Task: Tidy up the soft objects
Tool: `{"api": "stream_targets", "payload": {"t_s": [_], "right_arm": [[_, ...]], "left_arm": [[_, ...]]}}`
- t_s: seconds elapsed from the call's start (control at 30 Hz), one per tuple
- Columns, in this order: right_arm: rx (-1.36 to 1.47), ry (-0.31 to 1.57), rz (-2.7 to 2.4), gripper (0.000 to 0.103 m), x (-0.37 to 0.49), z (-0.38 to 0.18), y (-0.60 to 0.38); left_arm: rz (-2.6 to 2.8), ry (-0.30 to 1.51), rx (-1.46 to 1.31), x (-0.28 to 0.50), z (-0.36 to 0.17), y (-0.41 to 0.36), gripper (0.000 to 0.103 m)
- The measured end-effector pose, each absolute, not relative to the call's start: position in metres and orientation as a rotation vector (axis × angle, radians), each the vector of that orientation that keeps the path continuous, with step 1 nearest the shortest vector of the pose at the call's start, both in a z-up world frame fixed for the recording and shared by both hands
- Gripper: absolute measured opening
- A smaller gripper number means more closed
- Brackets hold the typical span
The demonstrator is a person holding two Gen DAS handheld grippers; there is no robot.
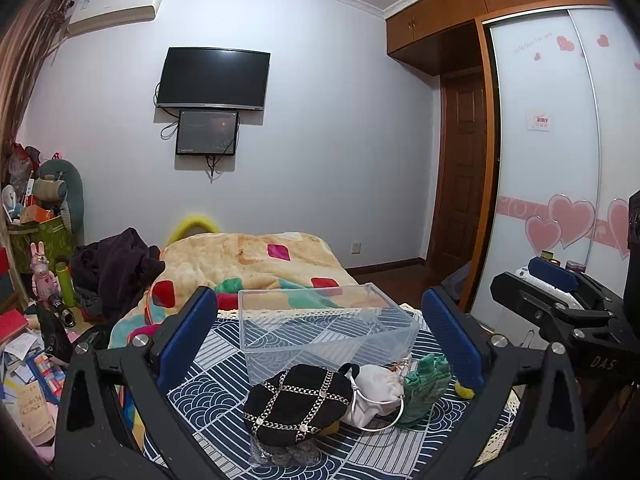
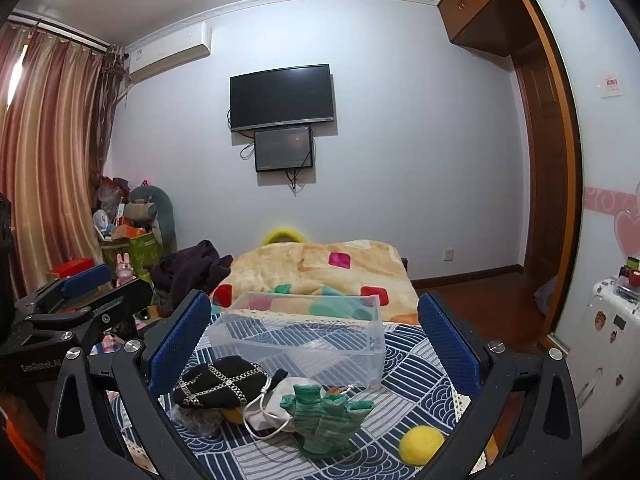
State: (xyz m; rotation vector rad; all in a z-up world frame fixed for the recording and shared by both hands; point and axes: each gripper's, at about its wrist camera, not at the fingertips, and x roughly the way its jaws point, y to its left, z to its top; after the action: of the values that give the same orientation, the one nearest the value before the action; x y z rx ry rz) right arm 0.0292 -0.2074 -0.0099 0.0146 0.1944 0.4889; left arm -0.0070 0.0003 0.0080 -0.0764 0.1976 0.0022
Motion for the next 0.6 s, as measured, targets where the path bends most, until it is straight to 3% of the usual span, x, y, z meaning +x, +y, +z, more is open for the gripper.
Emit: {"api": "stream_targets", "payload": {"t_s": [0.6], "right_arm": [[0.003, 0.186, 0.495, 0.103, 0.0256, -0.0075, -0.206]], "left_arm": [[0.003, 0.205, -0.079, -0.0063, 0.0098, -0.002, 0.103]]}}
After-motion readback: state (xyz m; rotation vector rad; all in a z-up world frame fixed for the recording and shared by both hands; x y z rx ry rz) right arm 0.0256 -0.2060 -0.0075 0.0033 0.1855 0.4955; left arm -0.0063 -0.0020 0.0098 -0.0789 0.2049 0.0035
